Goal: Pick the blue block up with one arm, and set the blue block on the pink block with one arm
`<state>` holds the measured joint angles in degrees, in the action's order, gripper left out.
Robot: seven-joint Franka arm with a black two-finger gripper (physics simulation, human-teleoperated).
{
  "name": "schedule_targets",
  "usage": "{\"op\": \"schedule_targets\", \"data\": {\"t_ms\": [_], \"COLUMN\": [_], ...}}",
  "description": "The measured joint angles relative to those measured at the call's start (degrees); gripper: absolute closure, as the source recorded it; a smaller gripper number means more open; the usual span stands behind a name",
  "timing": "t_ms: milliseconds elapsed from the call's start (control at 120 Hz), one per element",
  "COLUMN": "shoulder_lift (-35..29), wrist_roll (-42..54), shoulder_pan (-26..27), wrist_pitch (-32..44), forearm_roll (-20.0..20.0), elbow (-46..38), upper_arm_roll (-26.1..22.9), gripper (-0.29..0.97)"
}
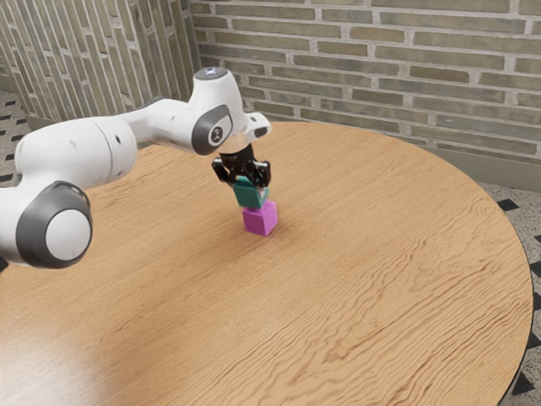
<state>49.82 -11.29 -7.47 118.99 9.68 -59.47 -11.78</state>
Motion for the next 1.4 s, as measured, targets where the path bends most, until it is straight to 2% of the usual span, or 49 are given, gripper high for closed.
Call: {"op": "schedule_targets", "data": {"t_ms": [467,1400], "shoulder_lift": [-0.02,2.18], "wrist_roll": [4.15,10.57], "shoulder_pan": [-0.01,-0.37], "wrist_pitch": [-4.74,-5.69], "forearm_roll": [-0.05,0.69], "elbow": [0.74,4.07], "upper_arm_roll": [-0.54,-1.79], "gripper": [0.30,0.32]}}
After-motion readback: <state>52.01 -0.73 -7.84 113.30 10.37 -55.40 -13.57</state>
